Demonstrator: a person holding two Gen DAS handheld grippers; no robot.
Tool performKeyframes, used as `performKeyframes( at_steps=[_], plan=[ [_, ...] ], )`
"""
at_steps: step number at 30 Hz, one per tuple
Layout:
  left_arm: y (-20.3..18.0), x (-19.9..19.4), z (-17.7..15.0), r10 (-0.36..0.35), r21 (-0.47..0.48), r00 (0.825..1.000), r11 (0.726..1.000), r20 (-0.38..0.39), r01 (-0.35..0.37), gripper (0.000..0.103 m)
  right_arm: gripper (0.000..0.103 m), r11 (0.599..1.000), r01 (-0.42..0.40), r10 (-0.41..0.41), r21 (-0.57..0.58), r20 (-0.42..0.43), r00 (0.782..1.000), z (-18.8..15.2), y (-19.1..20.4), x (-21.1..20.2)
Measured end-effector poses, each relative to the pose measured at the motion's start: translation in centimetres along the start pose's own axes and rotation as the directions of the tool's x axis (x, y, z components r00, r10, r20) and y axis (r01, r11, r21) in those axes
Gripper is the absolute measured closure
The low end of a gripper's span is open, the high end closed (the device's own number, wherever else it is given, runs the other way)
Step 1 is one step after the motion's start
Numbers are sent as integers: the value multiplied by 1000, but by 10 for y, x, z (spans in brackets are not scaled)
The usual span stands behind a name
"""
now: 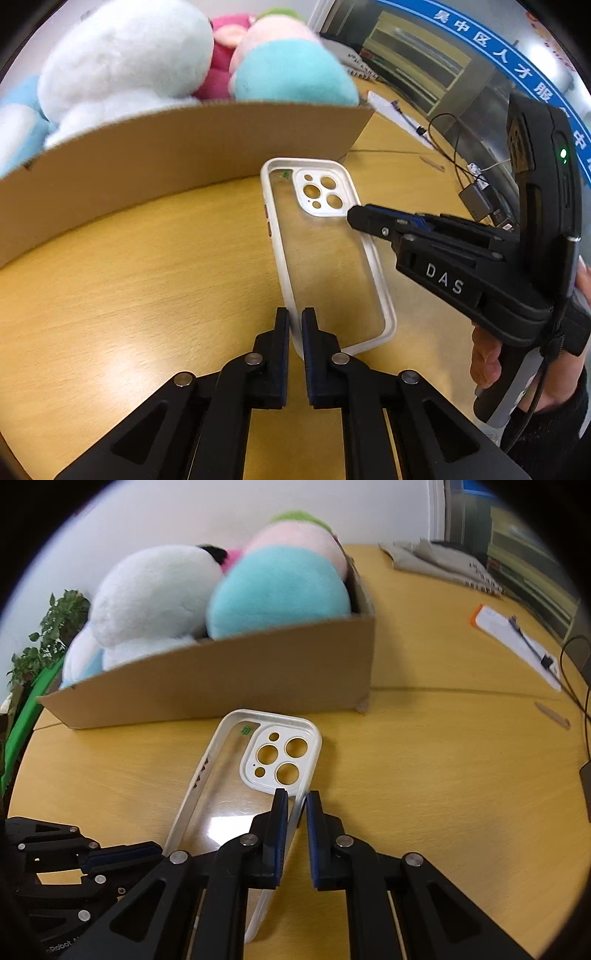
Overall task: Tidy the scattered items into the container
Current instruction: 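Close the left gripper on the white phone case edge, then lift the phone case over the box and drop it onto the plushes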
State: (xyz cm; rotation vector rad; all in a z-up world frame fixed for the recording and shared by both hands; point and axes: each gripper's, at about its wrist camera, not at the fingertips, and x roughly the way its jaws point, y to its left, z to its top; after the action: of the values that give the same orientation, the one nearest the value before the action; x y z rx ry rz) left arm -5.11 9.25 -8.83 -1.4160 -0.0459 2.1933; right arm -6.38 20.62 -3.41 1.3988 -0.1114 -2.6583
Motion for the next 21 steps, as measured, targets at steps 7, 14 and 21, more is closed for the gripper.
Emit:
performKeyframes(
  at_steps=[7, 14, 21],
  plan=[
    [-4, -66, 10, 3, 41, 989, 999, 145, -9, 96, 94, 997, 2, 11, -72, 170, 985, 23, 38, -66],
    [8, -118, 44, 44, 34, 960, 998, 275, -56, 95, 94, 986, -4, 49, -165, 272, 961, 82, 72, -92],
    [45, -149, 93, 98, 1, 936, 994, 339, -105, 95, 95, 979, -32, 96, -200, 323, 942, 144, 100, -88]
  ],
)
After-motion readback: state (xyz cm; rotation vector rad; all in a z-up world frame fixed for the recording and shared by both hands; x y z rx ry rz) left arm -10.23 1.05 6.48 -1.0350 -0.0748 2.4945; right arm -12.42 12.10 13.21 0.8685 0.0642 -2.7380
